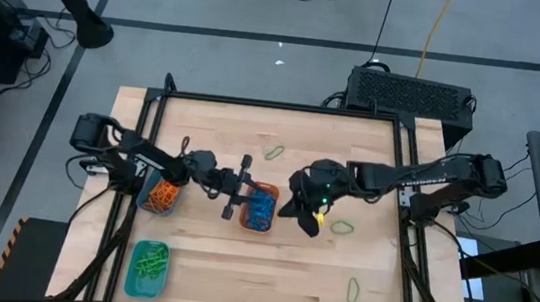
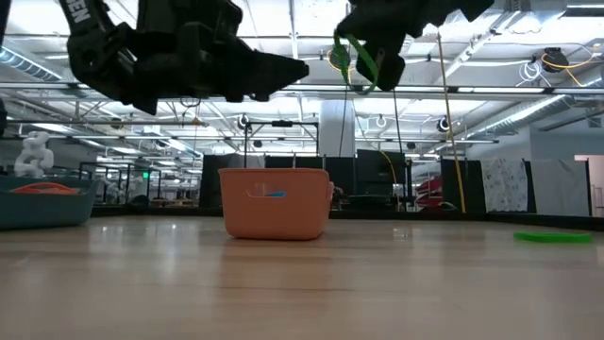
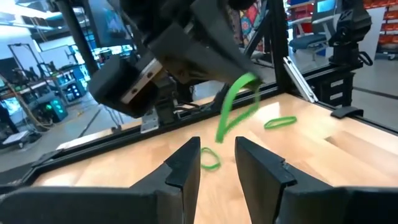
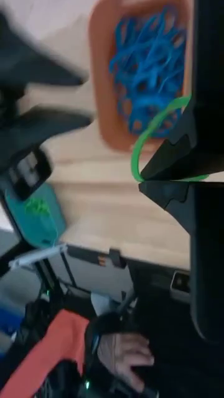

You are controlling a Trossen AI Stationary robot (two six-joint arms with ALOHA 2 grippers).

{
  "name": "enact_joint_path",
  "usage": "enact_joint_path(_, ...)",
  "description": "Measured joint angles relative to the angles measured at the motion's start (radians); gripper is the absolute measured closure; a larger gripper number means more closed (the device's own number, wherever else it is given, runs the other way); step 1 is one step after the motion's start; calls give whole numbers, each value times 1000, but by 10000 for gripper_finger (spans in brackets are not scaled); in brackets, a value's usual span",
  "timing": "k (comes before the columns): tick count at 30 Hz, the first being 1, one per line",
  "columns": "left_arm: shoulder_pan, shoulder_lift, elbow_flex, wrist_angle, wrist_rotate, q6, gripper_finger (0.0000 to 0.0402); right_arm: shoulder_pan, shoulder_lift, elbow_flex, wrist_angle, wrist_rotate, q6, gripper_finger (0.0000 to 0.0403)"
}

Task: Sort rubber bands into baskets
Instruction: Put the green rubber band into the green bin

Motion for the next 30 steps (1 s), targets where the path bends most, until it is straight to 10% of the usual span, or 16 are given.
enact_joint_path(30, -60, 129, 140, -23, -57, -3, 243, 37, 15, 1, 85, 38, -31, 402)
